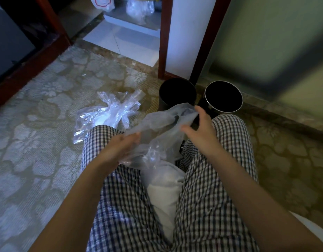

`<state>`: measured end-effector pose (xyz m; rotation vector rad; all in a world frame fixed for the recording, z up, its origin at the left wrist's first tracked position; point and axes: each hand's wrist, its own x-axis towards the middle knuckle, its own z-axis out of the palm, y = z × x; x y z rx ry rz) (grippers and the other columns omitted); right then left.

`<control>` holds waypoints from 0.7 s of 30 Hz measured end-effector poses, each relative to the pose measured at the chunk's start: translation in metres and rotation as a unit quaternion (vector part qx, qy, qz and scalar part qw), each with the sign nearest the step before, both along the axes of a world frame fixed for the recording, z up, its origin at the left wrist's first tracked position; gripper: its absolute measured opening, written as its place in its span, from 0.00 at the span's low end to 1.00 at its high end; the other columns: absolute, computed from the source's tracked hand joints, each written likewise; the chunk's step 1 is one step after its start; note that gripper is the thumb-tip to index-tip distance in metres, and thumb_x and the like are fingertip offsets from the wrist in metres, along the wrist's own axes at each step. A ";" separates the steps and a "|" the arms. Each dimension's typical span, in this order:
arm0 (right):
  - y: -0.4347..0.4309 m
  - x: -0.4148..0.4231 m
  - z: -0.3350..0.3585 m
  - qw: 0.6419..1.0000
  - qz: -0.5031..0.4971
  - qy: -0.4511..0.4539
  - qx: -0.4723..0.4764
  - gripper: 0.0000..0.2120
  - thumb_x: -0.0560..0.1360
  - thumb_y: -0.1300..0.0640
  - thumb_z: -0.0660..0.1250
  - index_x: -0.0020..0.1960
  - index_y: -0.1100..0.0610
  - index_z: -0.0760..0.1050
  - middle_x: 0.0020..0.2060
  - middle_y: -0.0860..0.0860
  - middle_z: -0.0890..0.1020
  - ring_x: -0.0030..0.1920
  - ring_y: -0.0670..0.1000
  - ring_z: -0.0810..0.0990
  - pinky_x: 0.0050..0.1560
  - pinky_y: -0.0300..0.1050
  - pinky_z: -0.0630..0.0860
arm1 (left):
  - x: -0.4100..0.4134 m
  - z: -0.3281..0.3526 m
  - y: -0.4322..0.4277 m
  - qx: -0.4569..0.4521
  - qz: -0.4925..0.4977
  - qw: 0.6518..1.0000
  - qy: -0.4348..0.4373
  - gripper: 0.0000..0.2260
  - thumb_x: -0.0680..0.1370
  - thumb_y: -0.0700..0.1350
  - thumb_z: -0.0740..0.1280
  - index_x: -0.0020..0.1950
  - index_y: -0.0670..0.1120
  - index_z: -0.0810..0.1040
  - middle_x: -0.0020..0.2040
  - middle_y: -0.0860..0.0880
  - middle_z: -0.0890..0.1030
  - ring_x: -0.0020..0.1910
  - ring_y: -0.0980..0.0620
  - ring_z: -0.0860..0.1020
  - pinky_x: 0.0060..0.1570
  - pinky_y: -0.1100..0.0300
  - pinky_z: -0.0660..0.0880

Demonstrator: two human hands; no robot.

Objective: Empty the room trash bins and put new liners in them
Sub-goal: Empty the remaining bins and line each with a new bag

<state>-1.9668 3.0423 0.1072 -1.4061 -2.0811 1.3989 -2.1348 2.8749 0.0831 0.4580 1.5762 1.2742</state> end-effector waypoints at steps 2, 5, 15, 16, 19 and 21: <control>-0.005 -0.012 -0.009 0.999 0.011 -0.010 -0.047 0.42 0.73 0.50 0.71 0.77 0.52 0.50 0.76 0.49 0.54 0.74 0.52 0.58 0.70 0.49 0.64 | 0.006 0.004 0.004 -0.013 0.008 1.000 -0.010 0.17 0.75 0.56 0.66 0.41 0.42 0.81 0.34 0.42 0.81 0.31 0.50 0.79 0.32 0.64 0.74; -0.009 -0.028 -0.025 0.974 -0.073 -0.024 -0.214 0.47 0.72 0.52 0.72 0.77 0.46 0.43 0.76 0.51 0.56 0.72 0.57 0.62 0.65 0.56 0.70 | 0.010 0.003 0.011 -0.055 0.039 0.998 0.021 0.23 0.82 0.53 0.52 0.34 0.41 0.73 0.20 0.53 0.67 0.17 0.59 0.62 0.17 0.70 0.57; 0.021 -0.016 -0.041 0.839 -0.310 0.205 -0.397 0.06 0.79 0.66 0.60 0.53 0.62 0.73 0.31 0.52 0.72 0.29 0.46 0.71 0.27 0.37 0.72 | -0.008 0.005 0.011 0.010 0.203 0.959 -0.195 0.27 0.83 0.55 0.50 0.27 0.43 0.66 0.16 0.52 0.63 0.13 0.57 0.63 0.16 0.73 0.60; 0.027 -0.014 -0.038 0.823 -0.321 0.229 -0.409 0.04 0.79 0.65 0.60 0.49 0.62 0.73 0.31 0.52 0.72 0.29 0.46 0.70 0.26 0.37 0.73 | -0.012 0.003 0.011 0.013 0.223 0.951 -0.214 0.29 0.83 0.55 0.49 0.25 0.43 0.66 0.15 0.52 0.61 0.12 0.58 0.60 0.16 0.73 0.58; 0.042 -0.014 -0.032 0.771 -0.363 0.297 -0.431 0.08 0.80 0.64 0.59 0.42 0.62 0.71 0.32 0.53 0.70 0.29 0.46 0.68 0.24 0.35 0.75 | -0.021 0.003 0.014 0.014 0.282 0.930 -0.237 0.29 0.83 0.55 0.48 0.26 0.46 0.69 0.14 0.53 0.62 0.12 0.58 0.61 0.17 0.70 0.60; 0.056 -0.017 -0.025 0.760 -0.377 0.321 -0.422 0.10 0.80 0.65 0.57 0.41 0.61 0.69 0.33 0.54 0.69 0.31 0.47 0.68 0.24 0.36 0.75 | -0.025 0.004 0.016 0.006 0.315 0.922 -0.223 0.25 0.83 0.54 0.48 0.31 0.46 0.68 0.17 0.54 0.68 0.14 0.58 0.67 0.17 0.70 0.66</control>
